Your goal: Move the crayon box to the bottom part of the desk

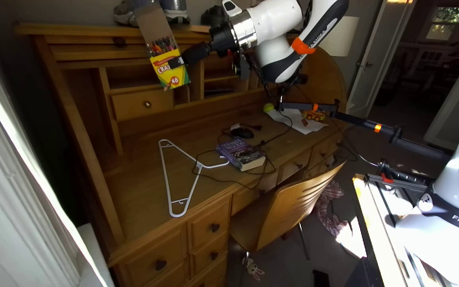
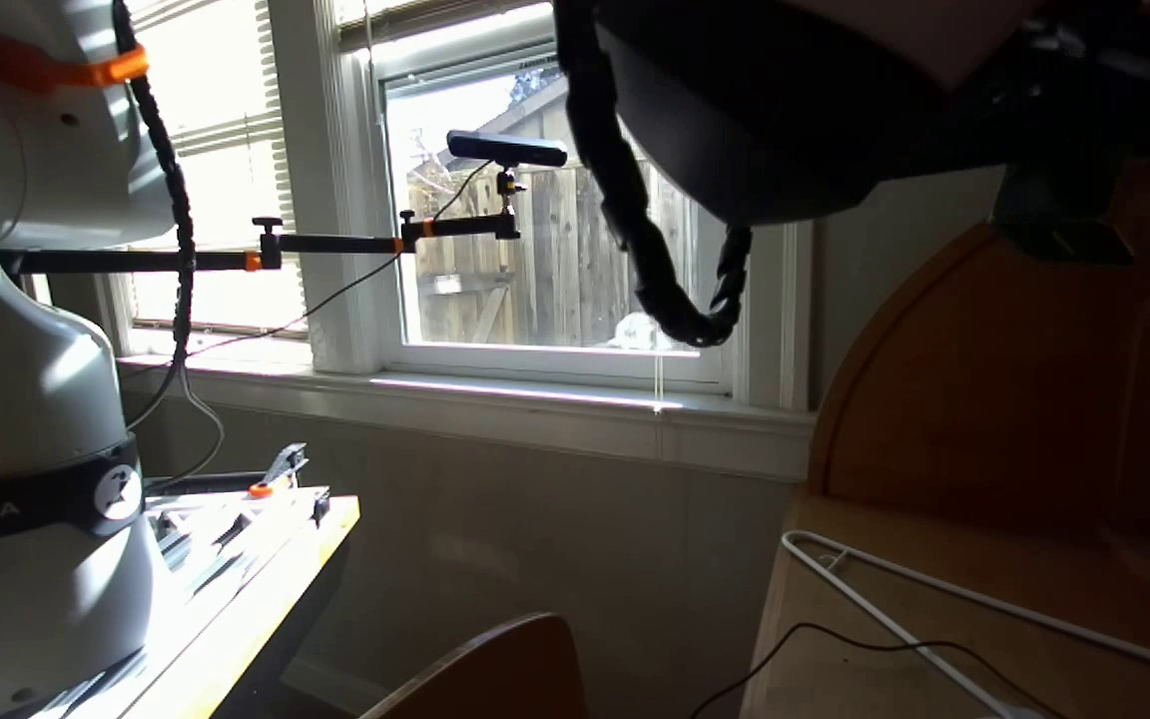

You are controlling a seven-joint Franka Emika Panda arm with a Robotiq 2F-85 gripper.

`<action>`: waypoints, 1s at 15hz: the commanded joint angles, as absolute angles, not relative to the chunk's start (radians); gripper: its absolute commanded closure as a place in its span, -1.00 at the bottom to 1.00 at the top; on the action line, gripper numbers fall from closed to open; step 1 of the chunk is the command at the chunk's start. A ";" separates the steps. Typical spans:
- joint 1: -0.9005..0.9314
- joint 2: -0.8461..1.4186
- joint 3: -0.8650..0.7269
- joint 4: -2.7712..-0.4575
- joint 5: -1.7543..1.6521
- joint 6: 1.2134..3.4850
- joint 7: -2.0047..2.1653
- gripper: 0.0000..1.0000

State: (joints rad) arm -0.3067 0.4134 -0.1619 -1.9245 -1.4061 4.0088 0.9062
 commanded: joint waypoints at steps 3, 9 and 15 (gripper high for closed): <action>-0.329 0.575 -0.106 -1.927 -1.201 4.148 0.660 0.31; -0.332 0.733 -0.076 -1.915 -1.120 4.202 0.460 0.31; -0.328 0.753 -0.074 -1.928 -1.128 4.158 0.446 -0.19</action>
State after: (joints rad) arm -0.3194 0.7536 -0.0858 -1.9243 -1.1295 4.1633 0.4537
